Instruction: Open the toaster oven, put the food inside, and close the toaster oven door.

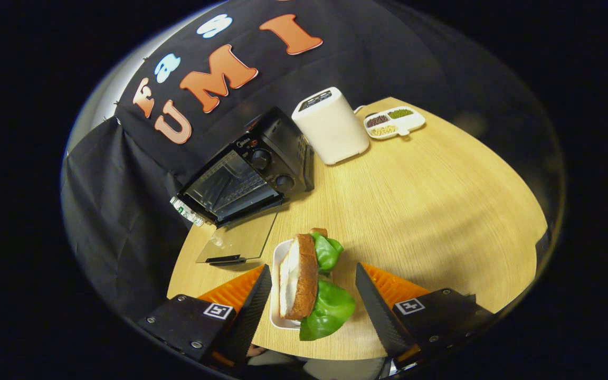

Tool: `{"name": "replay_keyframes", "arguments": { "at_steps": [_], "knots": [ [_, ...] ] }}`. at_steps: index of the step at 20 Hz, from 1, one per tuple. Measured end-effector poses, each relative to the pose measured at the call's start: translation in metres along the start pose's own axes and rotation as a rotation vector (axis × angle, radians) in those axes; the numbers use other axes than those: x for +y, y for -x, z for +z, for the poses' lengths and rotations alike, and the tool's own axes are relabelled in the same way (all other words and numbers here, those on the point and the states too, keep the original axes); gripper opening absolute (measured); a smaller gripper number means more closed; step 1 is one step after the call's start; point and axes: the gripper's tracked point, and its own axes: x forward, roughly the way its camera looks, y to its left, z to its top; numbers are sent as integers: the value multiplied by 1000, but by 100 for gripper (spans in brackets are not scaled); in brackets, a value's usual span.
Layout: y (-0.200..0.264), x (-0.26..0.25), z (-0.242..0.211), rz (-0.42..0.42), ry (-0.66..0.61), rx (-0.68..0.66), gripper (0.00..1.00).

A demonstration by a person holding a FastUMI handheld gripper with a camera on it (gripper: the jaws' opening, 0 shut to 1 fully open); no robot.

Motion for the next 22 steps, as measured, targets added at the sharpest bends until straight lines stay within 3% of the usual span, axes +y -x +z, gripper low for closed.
{"name": "replay_keyframes", "arguments": {
  "at_steps": [1, 6, 10, 22],
  "knots": [
    [-1, 1, -2, 16, -17, 11, 93],
    [-4, 9, -5, 78, -93, 32, 54],
    [1, 9, 4, 55, -93, 7, 36],
    [6, 75, 48, 95, -58, -160, 32]
  ]
}}
